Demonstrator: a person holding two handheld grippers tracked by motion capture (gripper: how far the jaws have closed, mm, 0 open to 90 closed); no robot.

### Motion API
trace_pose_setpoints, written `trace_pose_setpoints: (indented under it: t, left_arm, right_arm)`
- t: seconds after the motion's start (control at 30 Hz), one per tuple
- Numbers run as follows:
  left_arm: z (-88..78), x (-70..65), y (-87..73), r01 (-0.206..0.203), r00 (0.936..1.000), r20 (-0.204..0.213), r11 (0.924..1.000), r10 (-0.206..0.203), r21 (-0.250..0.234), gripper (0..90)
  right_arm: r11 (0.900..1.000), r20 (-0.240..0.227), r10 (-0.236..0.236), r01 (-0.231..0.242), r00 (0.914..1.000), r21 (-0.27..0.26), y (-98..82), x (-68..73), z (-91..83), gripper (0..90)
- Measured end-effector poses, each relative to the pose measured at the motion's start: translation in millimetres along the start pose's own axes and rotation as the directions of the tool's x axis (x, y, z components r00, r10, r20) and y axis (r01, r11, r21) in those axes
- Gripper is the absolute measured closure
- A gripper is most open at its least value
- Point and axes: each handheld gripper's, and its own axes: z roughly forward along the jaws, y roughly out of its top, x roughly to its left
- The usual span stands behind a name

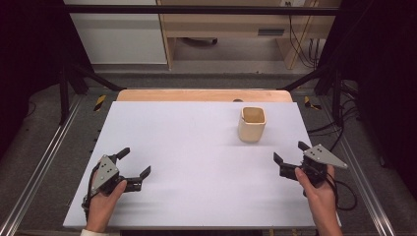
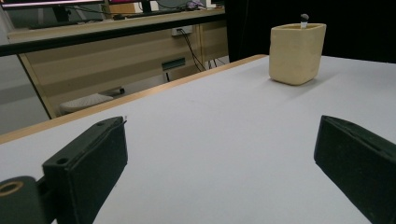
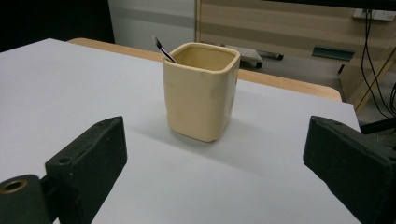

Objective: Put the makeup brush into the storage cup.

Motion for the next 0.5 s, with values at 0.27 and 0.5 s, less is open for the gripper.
trace_pose_setpoints:
  t: [0.27, 0.5]
  left_arm:
    - [-0.7, 0.5, -0.2, 0.003, 1.0000, 0.000, 1.0000, -0.003, -0.001, 2.7]
    - [-1.2, 0.6, 0.0, 0.003, 1.0000, 0.000, 1.0000, -0.003, -0.002, 2.7]
  right_arm:
    - [1.000, -0.008, 0.001, -0.001, 1.0000, -0.009, -8.8, 3.6, -0.3, 6.4]
    - [1.000, -0.011, -0.004, 0.004, 0.9999, -0.014, -13.3, 4.1, -0.7, 6.4]
